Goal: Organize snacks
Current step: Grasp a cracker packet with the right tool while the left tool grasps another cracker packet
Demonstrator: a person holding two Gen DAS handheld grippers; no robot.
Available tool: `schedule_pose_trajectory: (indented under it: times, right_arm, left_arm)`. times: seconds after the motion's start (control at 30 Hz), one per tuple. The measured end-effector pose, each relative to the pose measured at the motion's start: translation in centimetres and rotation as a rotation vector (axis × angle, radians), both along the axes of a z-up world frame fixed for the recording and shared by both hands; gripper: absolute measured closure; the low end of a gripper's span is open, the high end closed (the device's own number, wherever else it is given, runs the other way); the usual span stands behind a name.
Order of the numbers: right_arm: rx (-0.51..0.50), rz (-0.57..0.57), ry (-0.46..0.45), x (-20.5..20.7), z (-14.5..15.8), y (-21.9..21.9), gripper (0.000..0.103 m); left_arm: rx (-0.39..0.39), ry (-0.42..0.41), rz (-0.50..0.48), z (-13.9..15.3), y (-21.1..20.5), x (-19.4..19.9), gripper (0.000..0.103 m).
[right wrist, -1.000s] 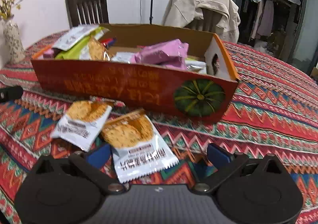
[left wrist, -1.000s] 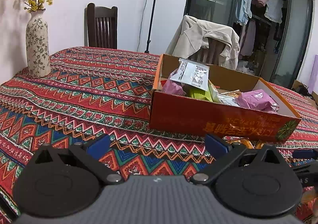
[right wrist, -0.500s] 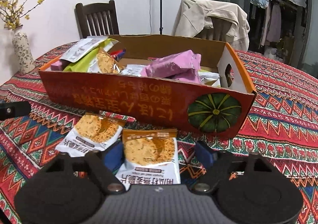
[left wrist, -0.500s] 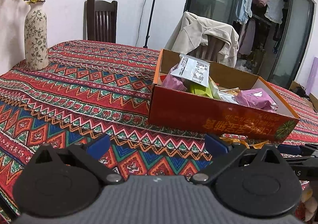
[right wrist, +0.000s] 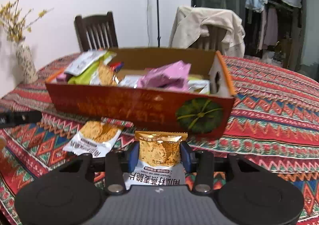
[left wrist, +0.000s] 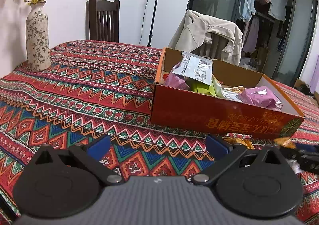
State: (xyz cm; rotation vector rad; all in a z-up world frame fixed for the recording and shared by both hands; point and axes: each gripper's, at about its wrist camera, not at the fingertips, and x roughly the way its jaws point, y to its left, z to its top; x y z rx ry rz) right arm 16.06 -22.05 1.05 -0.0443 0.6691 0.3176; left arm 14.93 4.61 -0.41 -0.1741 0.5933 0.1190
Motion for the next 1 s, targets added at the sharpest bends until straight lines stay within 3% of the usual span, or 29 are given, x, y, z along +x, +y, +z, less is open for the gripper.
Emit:
schedule_pose_trajectory:
  times: [0.47,0.73,1.0]
  right_arm:
    - [0.104,-0.125,-0.063,-0.2,0.4,-3.9,0.06]
    - [0.107,-0.146,-0.074,-0.4,0.4,-4.3,0.06]
    - [0.114,-0.159,-0.074,-0.4,0.4,-4.4,0.06]
  left_arm:
    - [0.057,0.056,-0.049,1.7,-5.5,2.1,0.0]
    - [0.046,0.116,-0.056,0.7,-8.8,4.4,0.0]
    - [0.113,0.147,-0.072,-0.7,-12.4,5.0,0.0]
